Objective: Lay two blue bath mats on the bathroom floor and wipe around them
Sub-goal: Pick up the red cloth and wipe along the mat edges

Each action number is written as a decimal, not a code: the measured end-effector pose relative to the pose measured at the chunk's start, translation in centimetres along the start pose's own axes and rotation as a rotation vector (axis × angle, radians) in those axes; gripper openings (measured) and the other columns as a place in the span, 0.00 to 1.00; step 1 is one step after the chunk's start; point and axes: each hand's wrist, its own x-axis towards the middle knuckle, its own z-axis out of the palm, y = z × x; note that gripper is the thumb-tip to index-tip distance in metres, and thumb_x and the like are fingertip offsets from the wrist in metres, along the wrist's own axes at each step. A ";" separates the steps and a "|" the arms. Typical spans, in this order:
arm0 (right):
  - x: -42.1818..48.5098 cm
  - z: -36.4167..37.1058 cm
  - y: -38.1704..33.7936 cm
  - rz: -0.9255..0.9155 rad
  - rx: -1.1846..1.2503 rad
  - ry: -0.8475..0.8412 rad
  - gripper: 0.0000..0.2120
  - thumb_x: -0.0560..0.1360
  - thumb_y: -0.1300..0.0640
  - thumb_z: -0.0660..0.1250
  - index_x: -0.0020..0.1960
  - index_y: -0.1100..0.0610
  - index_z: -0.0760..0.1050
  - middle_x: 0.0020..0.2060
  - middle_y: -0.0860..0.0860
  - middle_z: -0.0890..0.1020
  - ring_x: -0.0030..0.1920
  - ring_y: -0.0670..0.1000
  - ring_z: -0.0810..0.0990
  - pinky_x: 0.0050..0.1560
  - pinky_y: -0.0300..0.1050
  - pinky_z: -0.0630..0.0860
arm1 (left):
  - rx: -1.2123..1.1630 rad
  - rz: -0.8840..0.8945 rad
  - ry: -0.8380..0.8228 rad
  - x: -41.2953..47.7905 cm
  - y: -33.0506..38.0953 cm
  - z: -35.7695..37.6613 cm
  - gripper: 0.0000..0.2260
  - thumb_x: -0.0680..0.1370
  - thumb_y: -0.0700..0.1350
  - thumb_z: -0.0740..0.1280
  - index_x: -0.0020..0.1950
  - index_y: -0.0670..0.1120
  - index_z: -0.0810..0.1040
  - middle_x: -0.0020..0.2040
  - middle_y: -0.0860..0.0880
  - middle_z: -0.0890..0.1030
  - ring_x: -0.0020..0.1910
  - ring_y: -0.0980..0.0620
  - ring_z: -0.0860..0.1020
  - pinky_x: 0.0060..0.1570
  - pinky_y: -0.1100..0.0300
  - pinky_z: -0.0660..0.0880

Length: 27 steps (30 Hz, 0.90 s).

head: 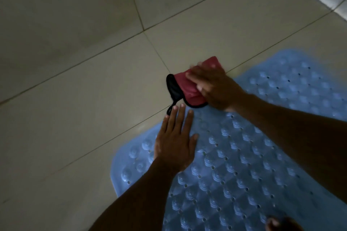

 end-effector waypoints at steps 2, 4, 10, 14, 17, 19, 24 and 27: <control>-0.9 1.0 -0.4 -0.017 -0.024 -0.078 0.26 0.85 0.57 0.52 0.81 0.52 0.52 0.81 0.52 0.51 0.81 0.55 0.47 0.78 0.58 0.47 | 0.009 0.031 -0.011 0.2 0.0 0.1 0.30 0.85 0.58 0.41 0.83 0.44 0.44 0.83 0.43 0.42 0.82 0.46 0.38 0.81 0.47 0.45; -1.0 1.5 0.5 -0.005 -0.038 -0.088 0.26 0.85 0.54 0.51 0.82 0.50 0.49 0.82 0.51 0.49 0.81 0.54 0.45 0.78 0.56 0.46 | 0.007 0.124 -0.006 0.7 -0.2 0.1 0.30 0.85 0.57 0.43 0.83 0.42 0.47 0.83 0.42 0.45 0.83 0.47 0.42 0.81 0.47 0.48; -1.0 -0.1 5.6 0.122 -0.034 -0.064 0.25 0.85 0.52 0.49 0.82 0.50 0.50 0.82 0.50 0.49 0.81 0.54 0.45 0.78 0.56 0.47 | -0.060 0.279 -0.117 5.9 4.2 -0.5 0.32 0.84 0.61 0.43 0.83 0.45 0.44 0.83 0.46 0.41 0.82 0.49 0.37 0.81 0.48 0.43; -1.7 -1.5 10.5 0.267 -0.080 -0.078 0.29 0.84 0.58 0.54 0.82 0.53 0.48 0.82 0.52 0.48 0.81 0.56 0.45 0.79 0.57 0.47 | 0.013 0.329 -0.182 10.3 8.3 -0.9 0.34 0.84 0.62 0.45 0.83 0.44 0.40 0.83 0.46 0.37 0.81 0.48 0.34 0.80 0.49 0.40; -2.1 -2.9 14.1 0.380 -0.098 -0.109 0.35 0.80 0.64 0.60 0.82 0.54 0.48 0.82 0.55 0.48 0.81 0.58 0.46 0.79 0.58 0.48 | 0.009 0.377 -0.172 13.8 11.8 -1.2 0.34 0.85 0.61 0.48 0.83 0.44 0.40 0.83 0.45 0.38 0.81 0.47 0.34 0.80 0.48 0.40; -2.6 -4.0 16.3 0.458 -0.079 -0.138 0.35 0.80 0.65 0.61 0.82 0.54 0.48 0.82 0.55 0.49 0.81 0.58 0.47 0.79 0.57 0.50 | -0.010 0.380 -0.181 15.6 13.7 -1.0 0.35 0.84 0.62 0.49 0.83 0.45 0.38 0.83 0.45 0.37 0.81 0.47 0.34 0.80 0.47 0.39; -5.3 -7.2 22.6 0.687 -0.056 -0.129 0.27 0.82 0.56 0.60 0.80 0.53 0.59 0.79 0.57 0.59 0.78 0.61 0.58 0.77 0.59 0.58 | 0.021 0.357 -0.103 16.1 14.5 0.6 0.37 0.82 0.66 0.44 0.82 0.47 0.35 0.83 0.47 0.35 0.80 0.47 0.32 0.80 0.46 0.39; -9.6 -7.6 26.2 0.792 -0.070 -0.142 0.25 0.80 0.49 0.60 0.76 0.51 0.65 0.76 0.56 0.66 0.75 0.60 0.66 0.75 0.58 0.63 | 0.068 0.354 -0.103 16.0 14.3 0.4 0.37 0.80 0.67 0.40 0.82 0.48 0.34 0.82 0.47 0.34 0.80 0.47 0.30 0.80 0.45 0.39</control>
